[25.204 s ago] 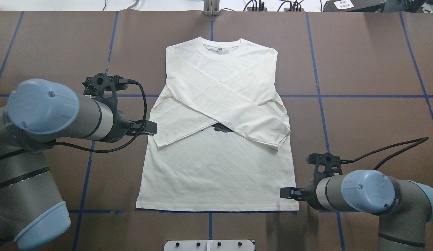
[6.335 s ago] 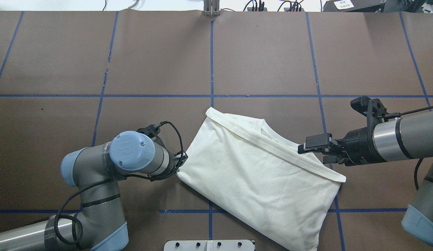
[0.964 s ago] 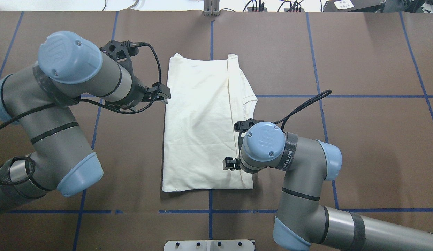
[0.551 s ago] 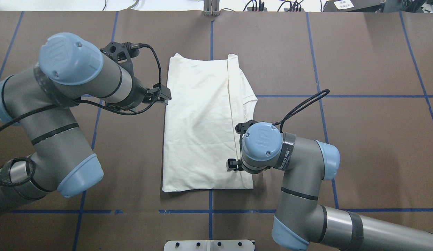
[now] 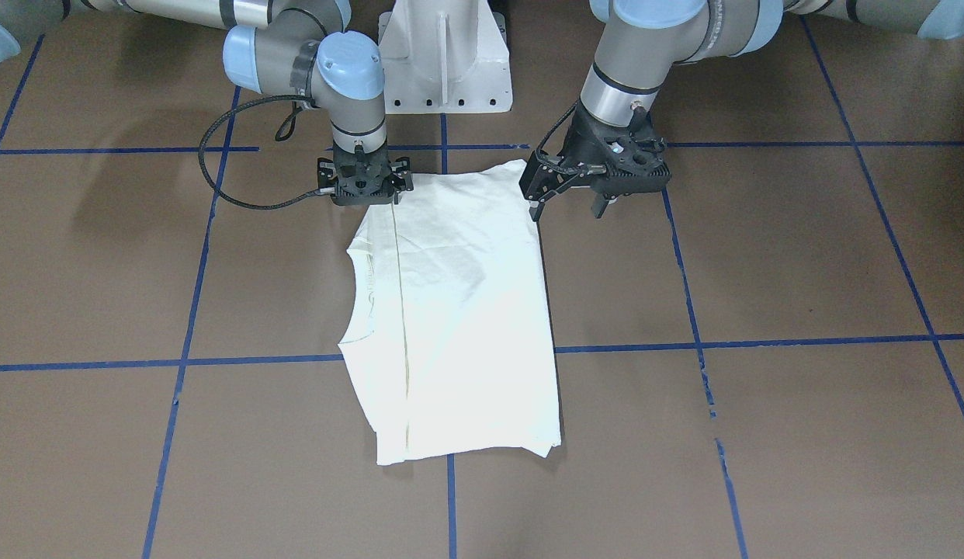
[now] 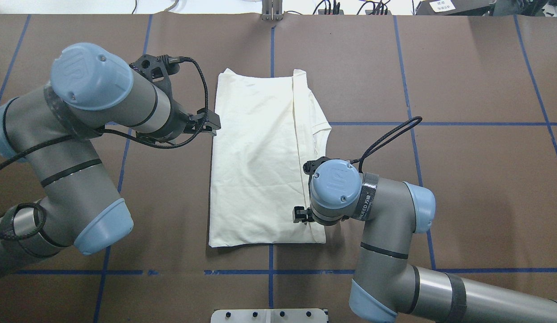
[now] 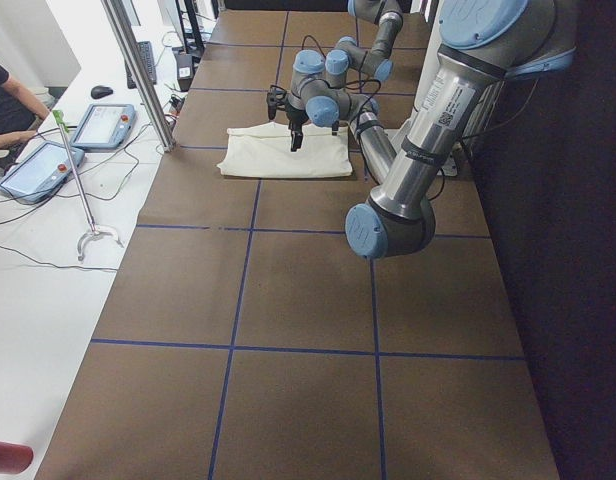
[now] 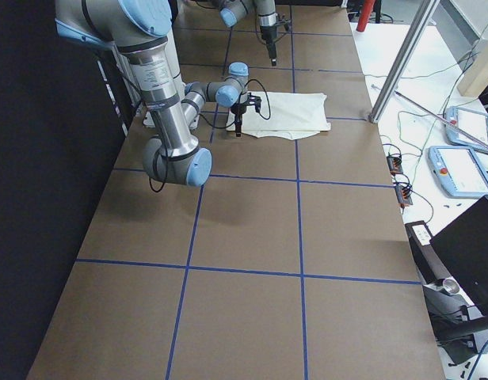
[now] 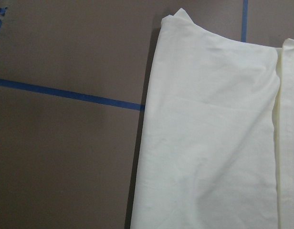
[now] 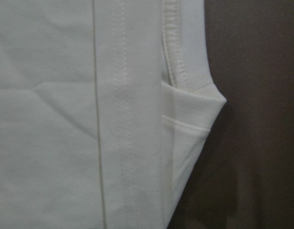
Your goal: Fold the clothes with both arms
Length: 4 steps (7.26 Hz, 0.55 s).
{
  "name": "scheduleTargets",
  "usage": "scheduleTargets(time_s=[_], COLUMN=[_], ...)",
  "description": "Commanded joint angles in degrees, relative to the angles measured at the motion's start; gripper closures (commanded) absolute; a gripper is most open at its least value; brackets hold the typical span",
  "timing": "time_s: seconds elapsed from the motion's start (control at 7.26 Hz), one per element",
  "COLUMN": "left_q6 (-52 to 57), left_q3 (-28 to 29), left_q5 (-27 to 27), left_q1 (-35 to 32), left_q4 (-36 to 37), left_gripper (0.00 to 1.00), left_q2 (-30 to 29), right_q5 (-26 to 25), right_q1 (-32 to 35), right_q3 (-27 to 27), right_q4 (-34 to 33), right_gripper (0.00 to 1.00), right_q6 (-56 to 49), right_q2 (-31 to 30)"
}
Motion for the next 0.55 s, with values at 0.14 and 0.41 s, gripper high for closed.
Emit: scheduleTargets(time_s=[0.14, 0.41], left_q6=[-0.09, -0.18], left_q3=[0.06, 0.06], left_q5=[0.04, 0.04], left_q1=[0.48, 0.57], left_q4=[-0.08, -0.08], left_gripper=[0.00, 0.00], left_q2=[0.00, 0.00], right_q5=[-0.04, -0.04], right_q1=[0.05, 0.14], right_q3=[0.06, 0.15], right_q4=[-1.15, -1.85], right_gripper=[0.00, 0.00], right_q6=[-0.09, -0.35], right_q2=[-0.02, -0.11])
